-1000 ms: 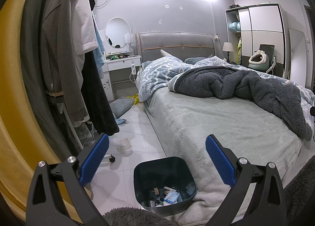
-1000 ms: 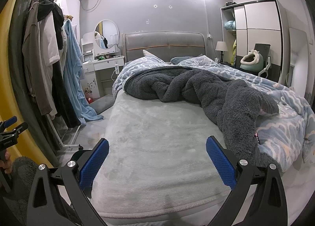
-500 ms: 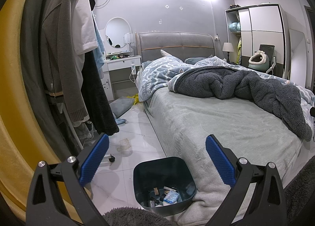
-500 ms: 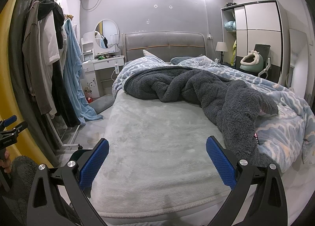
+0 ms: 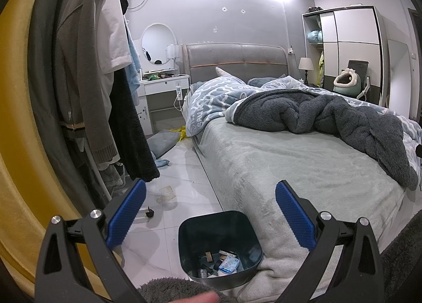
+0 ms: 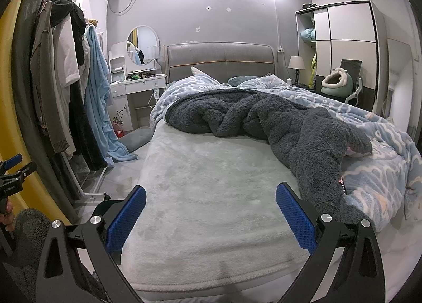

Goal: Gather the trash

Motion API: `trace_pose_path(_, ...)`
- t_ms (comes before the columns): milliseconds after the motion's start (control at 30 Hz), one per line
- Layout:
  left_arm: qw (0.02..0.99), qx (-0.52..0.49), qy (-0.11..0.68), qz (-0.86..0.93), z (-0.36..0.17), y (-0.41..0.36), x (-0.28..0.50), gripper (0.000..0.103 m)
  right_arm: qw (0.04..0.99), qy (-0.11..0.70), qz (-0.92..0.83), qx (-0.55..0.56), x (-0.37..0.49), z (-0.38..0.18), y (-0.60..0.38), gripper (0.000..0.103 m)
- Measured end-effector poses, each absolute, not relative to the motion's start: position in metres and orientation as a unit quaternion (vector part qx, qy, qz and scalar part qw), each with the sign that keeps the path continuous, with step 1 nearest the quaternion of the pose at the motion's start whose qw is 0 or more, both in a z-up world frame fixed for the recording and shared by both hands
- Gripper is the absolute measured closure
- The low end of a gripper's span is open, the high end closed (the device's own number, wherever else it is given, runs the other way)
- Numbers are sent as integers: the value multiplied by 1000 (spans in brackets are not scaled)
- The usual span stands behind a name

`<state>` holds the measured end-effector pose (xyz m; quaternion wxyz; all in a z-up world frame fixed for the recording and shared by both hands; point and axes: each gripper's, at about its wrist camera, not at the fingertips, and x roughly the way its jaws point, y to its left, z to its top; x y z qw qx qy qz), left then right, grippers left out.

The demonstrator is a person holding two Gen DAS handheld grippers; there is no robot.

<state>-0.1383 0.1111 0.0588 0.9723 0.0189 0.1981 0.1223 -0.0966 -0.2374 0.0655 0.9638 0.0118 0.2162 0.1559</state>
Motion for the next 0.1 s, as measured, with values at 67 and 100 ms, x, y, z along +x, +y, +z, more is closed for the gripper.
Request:
trace_pose_path(67,972,20,199,122,59,111,-138,3,964,216,156,12,-97,66,-237,3)
trace_pose_path(100,972,21,199,122,59,110,-138,3,964,216,156,12,-97,66,-237,3)
